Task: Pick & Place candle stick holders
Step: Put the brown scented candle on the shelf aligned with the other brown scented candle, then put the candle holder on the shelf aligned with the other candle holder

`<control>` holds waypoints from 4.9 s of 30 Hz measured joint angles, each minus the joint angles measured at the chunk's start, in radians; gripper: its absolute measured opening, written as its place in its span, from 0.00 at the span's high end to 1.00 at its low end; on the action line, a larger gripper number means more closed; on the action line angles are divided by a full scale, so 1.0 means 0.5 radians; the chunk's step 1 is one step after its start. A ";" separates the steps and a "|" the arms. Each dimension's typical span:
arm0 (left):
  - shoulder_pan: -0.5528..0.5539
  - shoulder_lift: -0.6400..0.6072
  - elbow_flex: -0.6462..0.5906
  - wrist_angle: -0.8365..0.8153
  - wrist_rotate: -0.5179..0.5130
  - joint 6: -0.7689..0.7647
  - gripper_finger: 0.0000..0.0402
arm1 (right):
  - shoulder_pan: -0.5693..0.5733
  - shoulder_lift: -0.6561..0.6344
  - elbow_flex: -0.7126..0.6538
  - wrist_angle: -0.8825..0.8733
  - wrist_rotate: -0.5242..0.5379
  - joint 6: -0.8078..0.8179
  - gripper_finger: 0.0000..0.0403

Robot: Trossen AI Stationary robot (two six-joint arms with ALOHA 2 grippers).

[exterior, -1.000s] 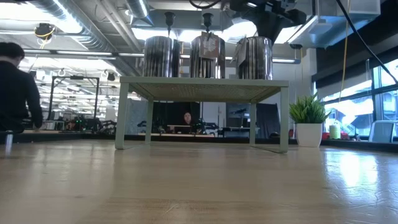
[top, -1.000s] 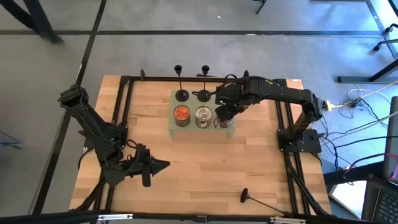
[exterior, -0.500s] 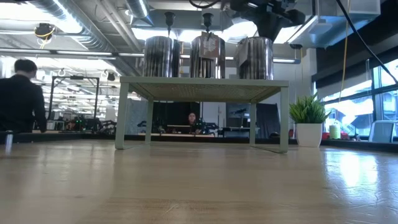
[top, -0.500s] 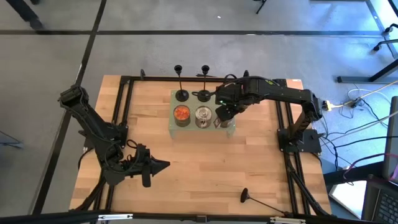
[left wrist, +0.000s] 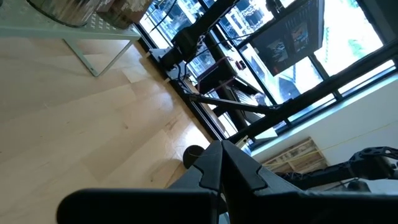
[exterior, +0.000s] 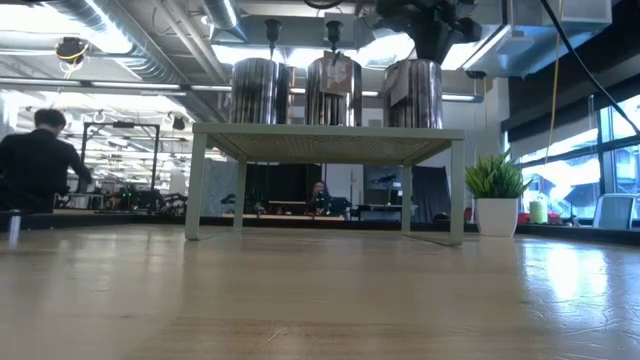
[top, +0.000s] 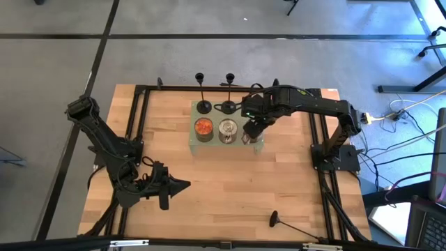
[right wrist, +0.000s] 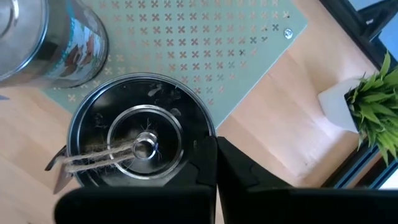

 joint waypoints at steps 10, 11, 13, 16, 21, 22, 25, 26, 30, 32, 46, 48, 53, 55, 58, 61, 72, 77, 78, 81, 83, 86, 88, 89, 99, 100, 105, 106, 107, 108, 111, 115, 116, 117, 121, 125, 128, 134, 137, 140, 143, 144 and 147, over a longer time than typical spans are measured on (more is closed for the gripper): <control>0.000 0.000 0.000 -0.009 0.000 0.000 1.00 | 0.000 0.000 0.001 0.000 0.044 -0.180 1.00; 0.000 0.000 0.000 -0.009 0.000 0.000 1.00 | -0.001 0.000 0.000 0.000 0.046 -0.193 1.00; 0.000 0.000 0.000 -0.009 0.000 0.000 1.00 | -0.006 0.000 0.001 0.000 0.047 -0.232 1.00; 0.000 0.000 0.000 -0.009 0.000 0.000 1.00 | -0.007 0.000 0.001 0.001 0.051 -0.287 1.00; 0.000 0.000 0.000 -0.010 0.000 0.000 1.00 | -0.008 0.000 0.001 0.011 0.053 -0.365 1.00; 0.000 0.000 0.000 -0.011 -0.001 -0.001 1.00 | -0.008 0.000 0.001 0.015 0.053 -0.377 1.00; 0.000 0.000 0.000 -0.011 -0.001 -0.002 1.00 | -0.008 0.000 0.001 0.028 0.053 -0.411 1.00; 0.000 0.000 0.000 -0.011 0.000 -0.003 1.00 | -0.007 0.000 0.000 0.033 0.053 -0.416 1.00; 0.000 0.000 0.000 -0.011 0.001 -0.005 1.00 | 0.001 0.000 0.001 0.051 0.052 -0.460 1.00; 0.000 0.000 0.000 -0.011 0.001 -0.009 1.00 | 0.008 0.000 0.001 0.053 0.052 -0.499 1.00; 0.000 0.000 0.000 -0.012 0.004 -0.019 1.00 | 0.021 0.000 0.000 0.055 0.046 -0.769 1.00; 0.000 0.000 0.000 -0.012 0.005 -0.023 1.00 | 0.021 0.000 0.001 0.055 0.046 -0.819 1.00; 0.000 0.000 0.000 -0.012 0.005 -0.024 1.00 | 0.021 0.000 0.001 0.069 0.047 -0.956 1.00; 0.000 0.000 0.000 -0.012 0.006 -0.025 1.00 | 0.021 0.000 0.001 0.079 0.047 -1.015 1.00; 0.000 0.000 0.000 -0.012 0.004 -0.036 1.00 | 0.021 0.000 0.001 0.084 0.046 -1.087 1.00; 0.000 0.000 0.000 -0.012 0.003 -0.039 1.00 | 0.021 0.000 0.001 0.087 0.046 -1.170 1.00; 0.000 0.000 0.000 -0.013 -0.015 -0.056 1.00 | 0.021 0.000 0.001 0.105 0.030 -1.363 1.00; 0.000 0.000 0.000 -0.013 -0.026 -0.056 1.00 | 0.021 0.000 0.001 0.141 0.030 -1.442 1.00; 0.001 0.000 0.000 -0.013 -0.031 -0.056 1.00 | 0.021 0.000 0.001 0.146 0.030 -1.452 1.00; 0.001 0.000 0.000 -0.013 -0.034 -0.056 1.00 | 0.021 0.000 0.001 0.158 0.039 -1.467 1.00; 0.001 0.000 0.000 -0.013 -0.034 -0.056 1.00 | 0.021 0.000 0.000 0.158 0.042 -1.466 1.00; 0.001 0.000 0.000 -0.013 -0.034 -0.056 1.00 | 0.021 0.000 0.001 0.158 0.046 -1.466 1.00; 0.001 0.000 0.000 -0.013 -0.034 -0.056 1.00 | 0.021 0.000 0.001 0.158 0.046 -1.464 1.00; 0.001 0.000 0.000 -0.013 -0.037 -0.056 1.00 | 0.021 0.000 0.001 0.158 0.046 -1.457 1.00; 0.034 0.000 0.000 -0.014 -0.024 -0.040 1.00 | 0.021 0.000 0.001 0.120 0.033 -1.435 1.00; 0.033 0.000 0.000 -0.014 -0.022 -0.040 1.00 | 0.021 0.000 0.001 0.119 0.031 -1.427 1.00; 0.033 0.000 0.000 -0.014 -0.012 -0.040 1.00 | 0.021 0.000 0.001 0.120 0.006 -1.411 1.00; 0.033 0.000 0.000 -0.014 -0.012 -0.040 1.00 | 0.021 0.000 0.001 0.120 0.004 -1.404 1.00; 0.033 0.000 -0.001 -0.014 -0.012 -0.040 1.00 | 0.021 0.000 0.001 0.119 0.000 -1.398 1.00; 0.033 0.000 0.000 -0.014 -0.012 -0.040 1.00 | 0.021 0.000 0.001 0.119 -0.001 -1.398 1.00; 0.033 0.000 0.000 -0.014 -0.011 -0.040 1.00 | 0.021 0.000 0.001 0.116 -0.001 -1.397 1.00; 0.033 0.000 0.000 -0.014 -0.010 -0.039 1.00 | 0.021 0.000 0.001 0.114 0.000 -1.398 0.99; 0.033 0.000 0.000 -0.014 -0.010 -0.039 1.00 | 0.021 0.000 0.001 0.114 -0.001 -1.398 0.99; 0.033 0.000 0.000 -0.014 -0.010 -0.039 1.00 | 0.021 0.000 0.001 0.114 -0.001 -1.398 0.98; 0.033 0.000 0.000 -0.014 -0.009 -0.039 1.00 | 0.021 0.000 0.001 0.113 0.008 -1.398 0.96; 0.033 0.000 0.000 -0.014 -0.009 -0.039 1.00 | 0.021 0.000 0.001 0.111 0.037 -1.398 0.94; 0.033 0.000 0.000 -0.014 -0.009 -0.037 1.00 | 0.021 0.000 0.001 0.111 0.046 -1.398 0.93; 0.033 0.000 0.000 -0.014 -0.009 -0.033 1.00 | 0.021 0.000 0.001 0.113 0.047 -1.398 0.93; 0.033 0.000 0.000 -0.014 -0.009 -0.033 1.00 | 0.021 0.000 0.001 0.122 0.047 -1.393 0.93; 0.033 0.000 0.000 -0.014 -0.009 -0.033 1.00 | 0.021 0.000 0.014 0.121 0.047 -1.367 0.92; 0.033 0.000 0.000 -0.014 -0.009 -0.033 1.00 | 0.021 0.000 0.062 0.128 0.047 -1.354 0.92; 0.033 0.000 0.000 -0.014 -0.009 -0.033 1.00 | 0.021 0.000 0.083 0.129 0.049 -1.353 0.92; 0.033 0.000 0.000 -0.014 -0.010 -0.034 1.00 | 0.021 0.000 0.157 0.129 0.049 -1.350 0.92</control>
